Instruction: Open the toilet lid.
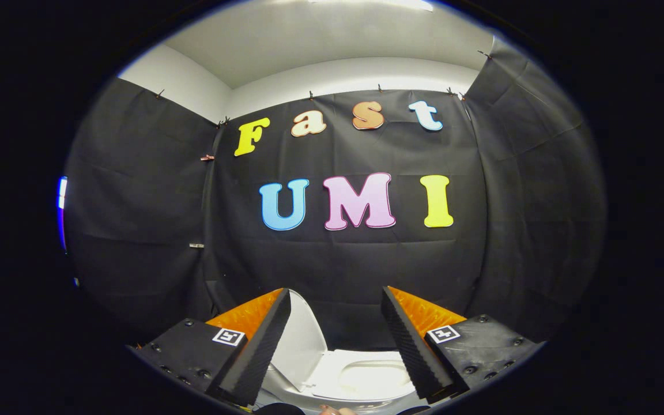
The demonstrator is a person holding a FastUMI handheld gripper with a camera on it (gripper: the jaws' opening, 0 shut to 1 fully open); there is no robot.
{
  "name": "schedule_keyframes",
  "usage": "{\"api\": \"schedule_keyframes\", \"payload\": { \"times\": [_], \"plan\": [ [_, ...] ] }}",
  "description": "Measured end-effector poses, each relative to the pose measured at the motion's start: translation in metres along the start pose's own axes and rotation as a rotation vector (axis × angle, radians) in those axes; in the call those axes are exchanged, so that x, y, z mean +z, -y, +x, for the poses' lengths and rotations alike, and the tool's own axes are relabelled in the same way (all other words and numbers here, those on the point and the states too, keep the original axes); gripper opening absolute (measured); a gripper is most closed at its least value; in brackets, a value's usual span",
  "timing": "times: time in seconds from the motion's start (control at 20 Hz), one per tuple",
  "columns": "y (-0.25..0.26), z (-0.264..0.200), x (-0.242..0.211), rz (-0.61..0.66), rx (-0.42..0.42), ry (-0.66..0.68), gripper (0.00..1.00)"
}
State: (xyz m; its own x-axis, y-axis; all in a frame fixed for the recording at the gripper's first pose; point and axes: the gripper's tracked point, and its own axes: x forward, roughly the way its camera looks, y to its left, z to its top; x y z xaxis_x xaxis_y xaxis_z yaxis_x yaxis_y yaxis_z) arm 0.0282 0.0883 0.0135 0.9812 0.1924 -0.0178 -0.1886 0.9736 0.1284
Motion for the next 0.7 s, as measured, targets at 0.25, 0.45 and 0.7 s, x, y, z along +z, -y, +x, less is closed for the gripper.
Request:
{"api": "schedule_keyframes", "payload": {
  "times": [0.25,0.45,0.7],
  "plan": [
    [0.0009,-0.0015,0.0014,0.004,-0.002,0.007,0.99],
    [0.0022,-0.0029,0.0029,0.005,-0.006,0.012,0.99],
    [0.0027,-0.0042,0.0027,0.008,-0.007,0.012,0.99]
  ]
}}
